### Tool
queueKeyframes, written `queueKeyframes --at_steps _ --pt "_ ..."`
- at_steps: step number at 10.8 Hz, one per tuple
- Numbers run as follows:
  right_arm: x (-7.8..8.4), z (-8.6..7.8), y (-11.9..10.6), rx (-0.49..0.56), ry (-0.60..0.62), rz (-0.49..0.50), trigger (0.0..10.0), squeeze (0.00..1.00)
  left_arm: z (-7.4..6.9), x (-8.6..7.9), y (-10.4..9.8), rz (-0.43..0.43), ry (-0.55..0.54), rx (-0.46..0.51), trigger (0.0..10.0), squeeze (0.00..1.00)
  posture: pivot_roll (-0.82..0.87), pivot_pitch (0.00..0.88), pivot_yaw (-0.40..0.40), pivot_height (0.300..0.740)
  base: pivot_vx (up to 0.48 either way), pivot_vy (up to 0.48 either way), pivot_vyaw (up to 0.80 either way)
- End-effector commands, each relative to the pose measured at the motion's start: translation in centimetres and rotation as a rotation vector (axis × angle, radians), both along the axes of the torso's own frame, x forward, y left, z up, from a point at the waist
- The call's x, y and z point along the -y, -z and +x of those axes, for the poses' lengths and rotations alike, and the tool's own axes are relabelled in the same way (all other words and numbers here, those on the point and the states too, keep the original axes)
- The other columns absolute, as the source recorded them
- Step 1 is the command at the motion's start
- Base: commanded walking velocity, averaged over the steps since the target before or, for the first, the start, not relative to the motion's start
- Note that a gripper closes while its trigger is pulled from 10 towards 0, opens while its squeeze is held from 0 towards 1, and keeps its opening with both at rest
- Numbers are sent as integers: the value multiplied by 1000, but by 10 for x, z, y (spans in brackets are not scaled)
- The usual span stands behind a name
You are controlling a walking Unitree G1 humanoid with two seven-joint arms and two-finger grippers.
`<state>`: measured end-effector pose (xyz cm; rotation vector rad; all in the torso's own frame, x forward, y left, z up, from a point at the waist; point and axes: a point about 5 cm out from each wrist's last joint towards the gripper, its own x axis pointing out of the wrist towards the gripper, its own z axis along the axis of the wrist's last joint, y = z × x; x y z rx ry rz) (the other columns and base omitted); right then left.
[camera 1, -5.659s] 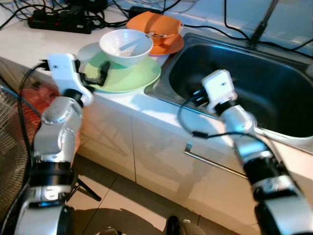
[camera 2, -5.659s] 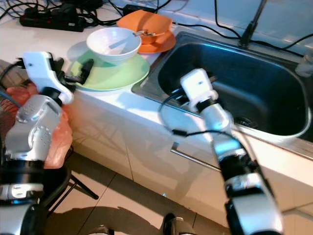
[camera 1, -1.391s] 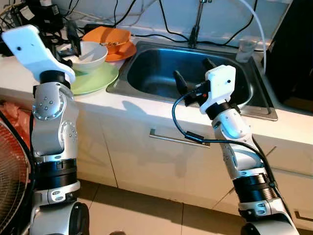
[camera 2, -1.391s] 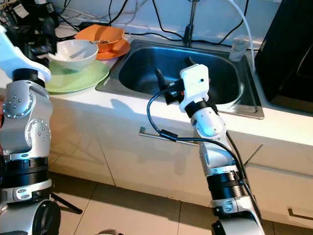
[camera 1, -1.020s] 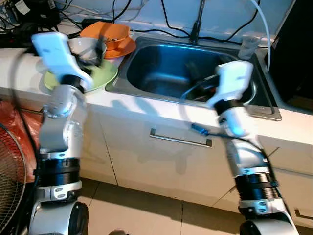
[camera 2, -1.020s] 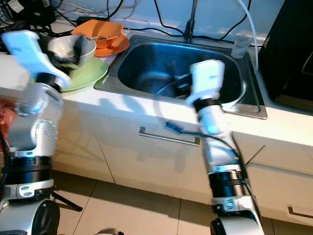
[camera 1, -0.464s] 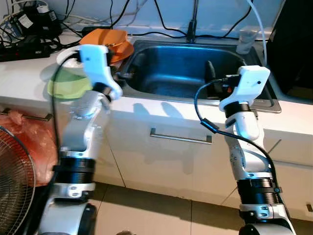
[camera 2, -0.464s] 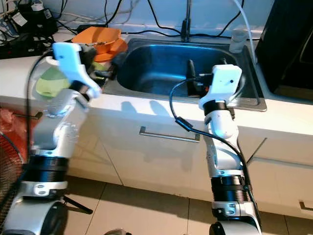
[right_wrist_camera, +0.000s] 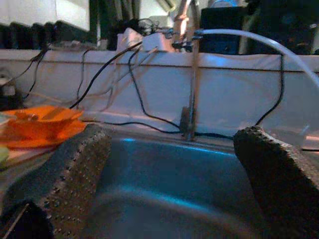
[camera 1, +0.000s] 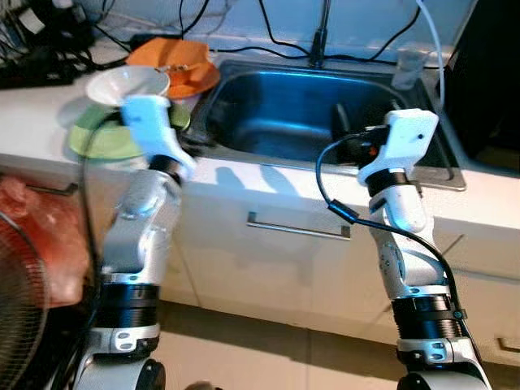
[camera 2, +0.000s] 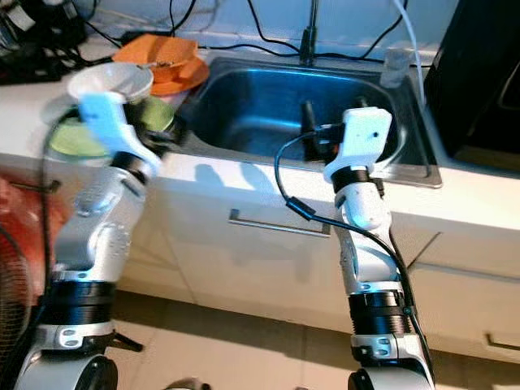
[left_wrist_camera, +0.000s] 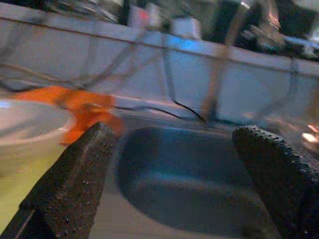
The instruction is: Kitchen organization
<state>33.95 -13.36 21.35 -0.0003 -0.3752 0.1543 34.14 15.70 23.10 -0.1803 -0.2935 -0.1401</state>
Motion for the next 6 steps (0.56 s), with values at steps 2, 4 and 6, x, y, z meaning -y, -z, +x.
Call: queueKeyframes --at_steps 2,4,6 --pt "2 3 -9 12 -15 -7 10000 0 -5 -5 -3 3 -70 30 10000 0 6 55 -51 740 0 0 -800" --pt "2 5 -12 14 -18 -14 10000 0 -5 -14 -1 -4 -120 25 10000 0 5 48 -60 740 0 0 -800" --pt "-5 8 -12 16 -39 -17 10000 0 -4 -29 -8 2 -208 54 10000 0 21 38 -61 740 0 0 0"
